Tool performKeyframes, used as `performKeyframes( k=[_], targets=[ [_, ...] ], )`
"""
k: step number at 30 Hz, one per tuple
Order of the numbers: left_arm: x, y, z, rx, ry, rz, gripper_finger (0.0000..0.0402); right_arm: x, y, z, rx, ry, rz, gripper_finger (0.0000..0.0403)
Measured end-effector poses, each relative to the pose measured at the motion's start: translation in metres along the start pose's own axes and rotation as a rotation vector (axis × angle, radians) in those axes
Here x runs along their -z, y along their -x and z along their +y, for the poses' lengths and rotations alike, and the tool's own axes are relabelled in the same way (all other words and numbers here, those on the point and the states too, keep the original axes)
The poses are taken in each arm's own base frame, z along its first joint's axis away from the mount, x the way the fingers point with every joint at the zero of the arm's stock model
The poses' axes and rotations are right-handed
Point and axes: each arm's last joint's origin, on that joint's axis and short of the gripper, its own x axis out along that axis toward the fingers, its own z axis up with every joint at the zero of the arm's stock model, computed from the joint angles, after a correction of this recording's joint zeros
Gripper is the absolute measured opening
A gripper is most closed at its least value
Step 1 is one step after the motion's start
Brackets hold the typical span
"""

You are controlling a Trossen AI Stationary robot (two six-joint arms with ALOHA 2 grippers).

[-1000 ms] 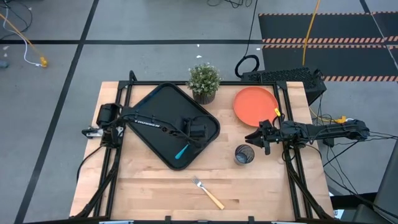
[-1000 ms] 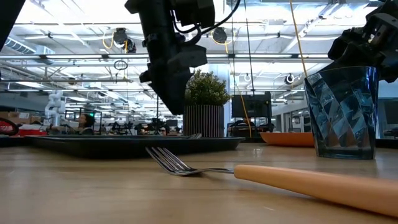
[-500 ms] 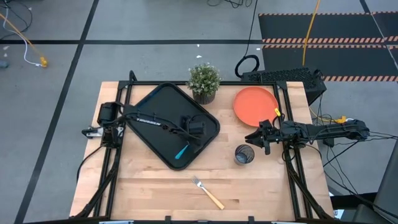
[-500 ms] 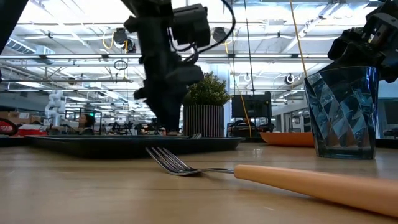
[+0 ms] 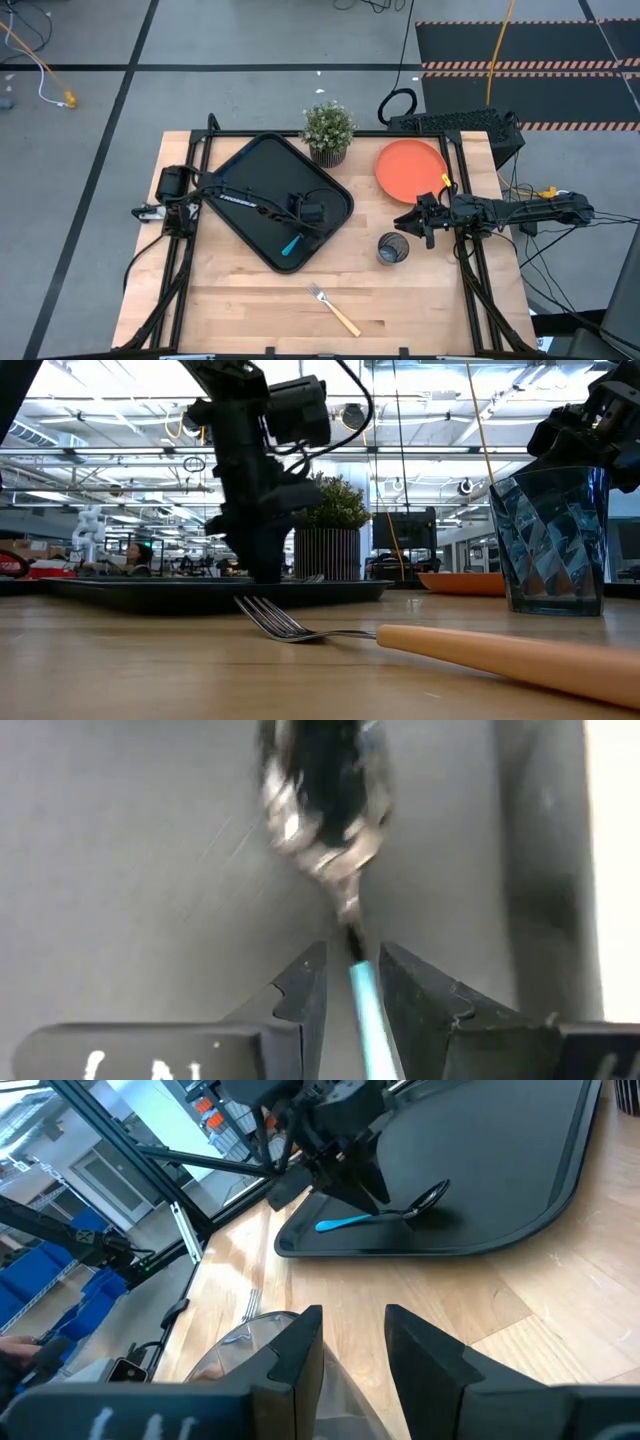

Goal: Pick and place plate/cup/fork/spoon on tray

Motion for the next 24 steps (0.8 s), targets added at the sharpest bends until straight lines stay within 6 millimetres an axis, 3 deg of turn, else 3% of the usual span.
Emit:
performKeyframes(
  k=[24],
  targets=[
    [0.0030,-0.0077,0.0068,-0.052,-0.054,-0.034,0.0097,-0.0001,0.0000,0.0000,0.001,0.007,-0.001,0.0105]
  ],
)
